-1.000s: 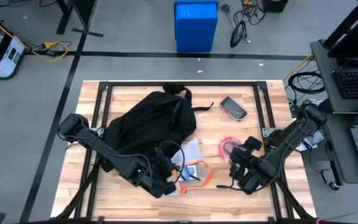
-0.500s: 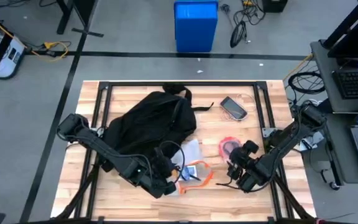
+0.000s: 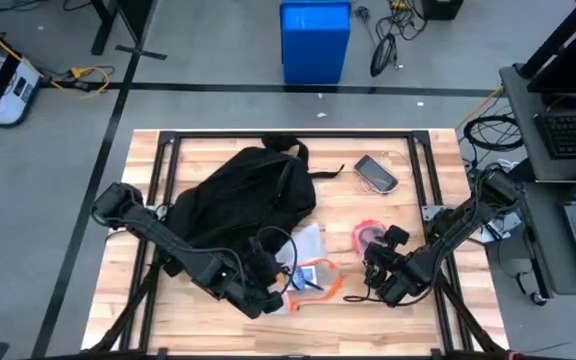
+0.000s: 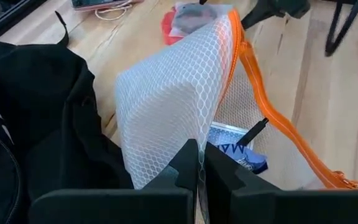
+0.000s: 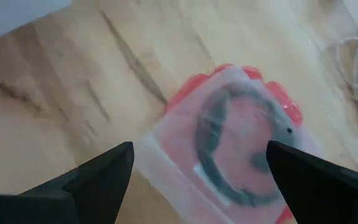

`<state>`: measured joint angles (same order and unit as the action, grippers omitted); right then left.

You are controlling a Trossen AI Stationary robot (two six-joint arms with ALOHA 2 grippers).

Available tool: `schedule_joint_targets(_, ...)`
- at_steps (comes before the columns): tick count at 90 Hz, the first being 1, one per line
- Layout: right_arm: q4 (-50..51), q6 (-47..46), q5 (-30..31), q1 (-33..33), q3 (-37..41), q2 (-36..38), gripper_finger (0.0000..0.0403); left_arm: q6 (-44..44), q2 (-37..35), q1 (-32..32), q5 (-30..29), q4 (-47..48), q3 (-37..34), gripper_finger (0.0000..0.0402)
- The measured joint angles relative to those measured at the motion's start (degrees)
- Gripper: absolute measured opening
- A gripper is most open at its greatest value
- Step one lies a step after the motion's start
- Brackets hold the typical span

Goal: Unpack backpack
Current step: Put the black earphone into the orange zip bag

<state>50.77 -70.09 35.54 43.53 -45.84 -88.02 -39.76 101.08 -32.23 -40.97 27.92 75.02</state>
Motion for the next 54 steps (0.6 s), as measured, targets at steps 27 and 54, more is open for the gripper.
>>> schedule_joint_targets(27,0.22,3.73,-1.22,-2.86,0.00,-4.13,0.0352,0.03,0.00,0.00,0.00,-0.01,0.00,0.0000)
schedule_joint_targets(54,-3.09,3.81,-4.65,-4.92,-0.11,-7.81,0.0226,0.01,0.00,0.01,0.22,-0.02,0.00,0.0000)
